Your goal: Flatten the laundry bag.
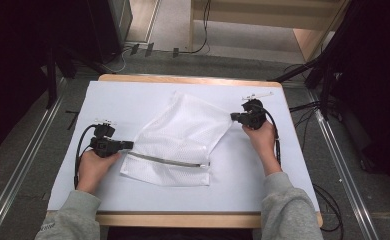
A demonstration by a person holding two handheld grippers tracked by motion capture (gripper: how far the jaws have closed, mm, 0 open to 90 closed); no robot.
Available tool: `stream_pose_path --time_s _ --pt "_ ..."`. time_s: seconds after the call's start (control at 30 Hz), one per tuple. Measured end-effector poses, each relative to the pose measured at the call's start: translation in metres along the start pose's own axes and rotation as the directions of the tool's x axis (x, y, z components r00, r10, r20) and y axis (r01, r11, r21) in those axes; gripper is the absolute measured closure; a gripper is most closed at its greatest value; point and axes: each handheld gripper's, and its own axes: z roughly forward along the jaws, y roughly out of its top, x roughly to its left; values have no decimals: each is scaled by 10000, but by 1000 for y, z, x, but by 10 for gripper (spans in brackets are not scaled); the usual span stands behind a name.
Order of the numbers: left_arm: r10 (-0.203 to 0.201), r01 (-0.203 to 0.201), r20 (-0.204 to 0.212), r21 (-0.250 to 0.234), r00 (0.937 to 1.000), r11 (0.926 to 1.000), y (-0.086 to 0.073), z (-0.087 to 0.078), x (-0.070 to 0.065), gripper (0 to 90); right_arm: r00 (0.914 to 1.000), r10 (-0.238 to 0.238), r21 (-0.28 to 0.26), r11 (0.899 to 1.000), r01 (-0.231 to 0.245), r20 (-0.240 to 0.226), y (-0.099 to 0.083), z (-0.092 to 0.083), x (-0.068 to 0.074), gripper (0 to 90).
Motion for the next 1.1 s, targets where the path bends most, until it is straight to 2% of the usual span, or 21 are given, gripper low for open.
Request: stream_pose_path --time_s 0.1,0.2,0.23,0.33,0.37,0.5,0.53,0.6,0.63,0.67,0.7,0.73,0.83,0.9,1.07,1.1 --pt "21 -22 196 54 9998 10000 0 -1 -1 894 9991 392 -37 9992 -393 -184 -2 4 -6 900" --pt "197 -196 382 -32 9991 9998 0 -5 -6 782 9997 243 25 9997 -242 -94 -2 5 -4 892" --pt "418 -401 568 -305 9975 9987 1 -13 -15 737 9999 157 -179 9997 -157 -11 -1 2 -2 812" --pt "893 -848 751 -614 9932 9945 2 -25 -31 674 9999 138 -450 9989 -142 -87 1 -8 1 746" --pt "942 -888 817 -675 9922 9938 2 -28 -35 656 9999 102 -539 9985 -108 -110 1 -13 3 737" --pt "1566 -1488 1064 -779 9819 9858 1 -36 -58 628 9993 -166 -656 9977 144 -321 -6 -24 15 738" --pt "1566 -1488 1064 -779 9819 9858 1 -36 -58 616 9993 -166 -656 9977 144 -321 -6 -24 15 738" --pt "1792 -1732 999 -664 9787 9826 2 -38 -69 588 9979 -487 -559 9974 462 -434 -13 -27 28 737" --pt "1792 -1732 999 -664 9787 9826 2 -38 -69 573 9979 -487 -559 9974 462 -434 -13 -27 28 737" --pt "1954 -1875 1139 -766 9741 9793 2 -39 -76 566 9969 -574 -509 9972 546 -543 -18 -28 36 738" --pt "1954 -1875 1139 -766 9741 9793 2 -39 -76 555 9969 -574 -509 9972 546 -543 -18 -28 36 738" --pt "2076 -1984 1394 -768 9682 9771 2 -36 -83 547 9954 -728 -425 9966 702 -615 -23 -27 43 738" --pt "2180 -2092 1737 -678 9604 9755 1 -27 -93 531 9929 -930 -231 9955 915 -744 -33 -25 53 736" --pt "2297 -2239 1755 -524 9573 9732 0 -21 -98 522 9920 -1020 -68 9948 1018 -743 -37 -22 57 726" --pt "2660 -2671 2018 -225 9426 9634 -2 -3 -112 494 9926 -676 25 9977 682 -1008 -43 -17 61 717" --pt "2717 -2737 2031 -186 9407 9616 -3 1 -114 486 9920 -739 53 9972 748 -1028 -43 -16 61 713"
